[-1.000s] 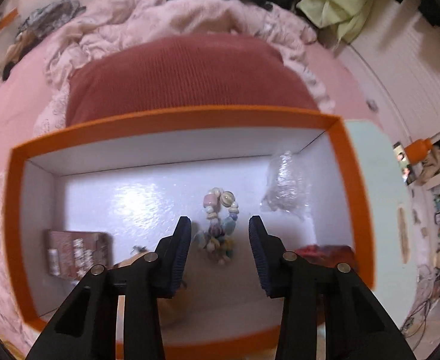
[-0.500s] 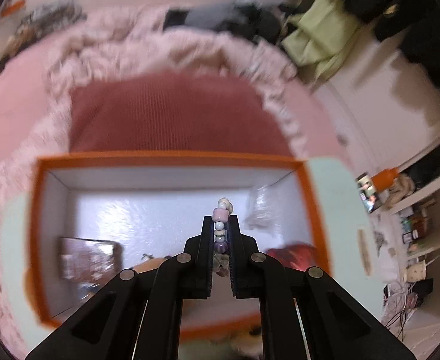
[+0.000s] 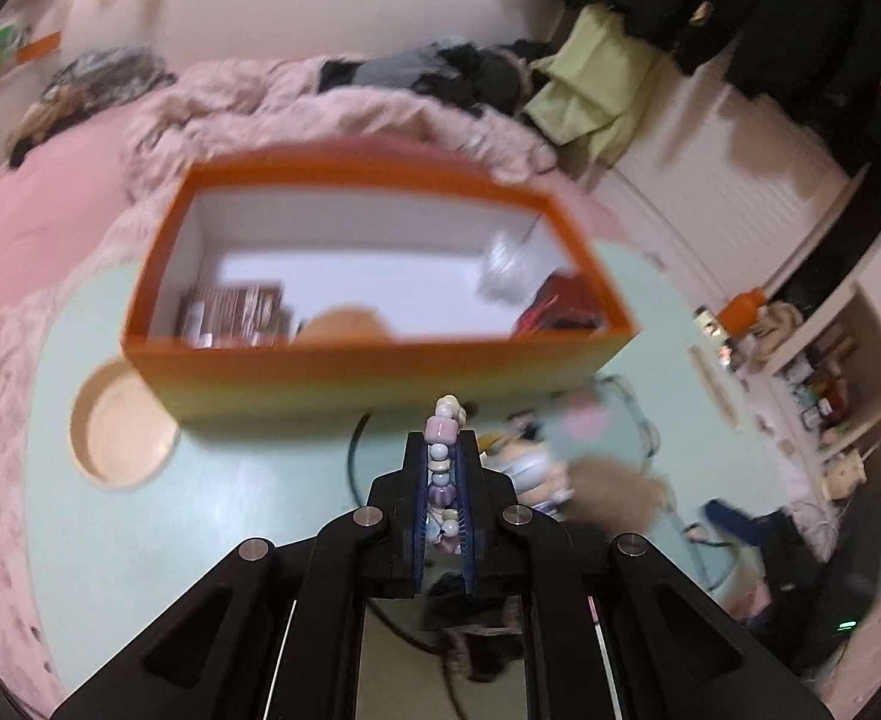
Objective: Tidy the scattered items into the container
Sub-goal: 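Grasp the bead bracelet with the left gripper and lift it out, then lower the bracelet onto the table by the black cloth, open left gripper, then reach the right gripper into the orange box and grasp the red box, then carry the red box out and set it on the table, open right gripper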
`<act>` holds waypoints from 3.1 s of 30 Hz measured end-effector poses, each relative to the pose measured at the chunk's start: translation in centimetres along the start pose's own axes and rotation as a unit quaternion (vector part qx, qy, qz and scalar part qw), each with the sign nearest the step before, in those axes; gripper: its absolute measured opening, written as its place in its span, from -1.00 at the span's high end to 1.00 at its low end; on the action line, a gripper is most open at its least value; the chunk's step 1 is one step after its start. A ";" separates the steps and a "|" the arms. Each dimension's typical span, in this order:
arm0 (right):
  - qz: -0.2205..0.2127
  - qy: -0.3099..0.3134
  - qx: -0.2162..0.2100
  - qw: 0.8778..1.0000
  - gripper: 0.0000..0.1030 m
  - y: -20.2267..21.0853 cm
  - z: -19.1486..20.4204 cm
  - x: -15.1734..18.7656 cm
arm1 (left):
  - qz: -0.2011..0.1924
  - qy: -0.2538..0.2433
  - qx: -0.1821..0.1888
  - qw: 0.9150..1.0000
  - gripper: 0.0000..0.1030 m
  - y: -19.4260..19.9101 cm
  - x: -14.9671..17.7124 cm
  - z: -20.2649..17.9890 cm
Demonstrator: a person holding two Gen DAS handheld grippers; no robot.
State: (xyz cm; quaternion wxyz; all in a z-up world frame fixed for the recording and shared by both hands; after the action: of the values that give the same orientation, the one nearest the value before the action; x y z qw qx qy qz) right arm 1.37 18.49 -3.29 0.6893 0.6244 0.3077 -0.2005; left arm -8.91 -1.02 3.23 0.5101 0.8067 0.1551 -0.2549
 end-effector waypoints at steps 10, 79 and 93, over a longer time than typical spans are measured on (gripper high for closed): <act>0.000 0.000 0.000 1.000 -0.99 0.0 0.0 0.0 | -0.051 0.009 0.000 0.999 -0.02 3.1 1.7 -0.3; 0.166 -0.033 0.020 0.985 0.25 -8.1 1.3 -18.2 | -0.110 -0.079 -0.140 0.981 -0.86 2.8 13.4 -1.5; 0.010 -0.102 -0.073 0.992 0.43 -1.3 -0.3 -17.7 | -0.111 -0.076 -0.141 0.981 -0.95 2.7 13.4 -1.2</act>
State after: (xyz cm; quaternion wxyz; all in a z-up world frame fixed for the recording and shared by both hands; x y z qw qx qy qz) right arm -12.48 16.71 7.74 0.7626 0.5520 0.2434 -0.2334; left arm 3.72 -1.23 -1.99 0.5977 0.6826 0.2386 -0.3464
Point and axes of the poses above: each gripper's, at about its wrist camera, not at the fingertips, and y roughly against the way its jaws point, z to its left, x to its underside, the point moved 2 cm from there along -y, roughly the way its jaws point, and after that the axes turned 4 degrees about x, right-handed, at the moved point
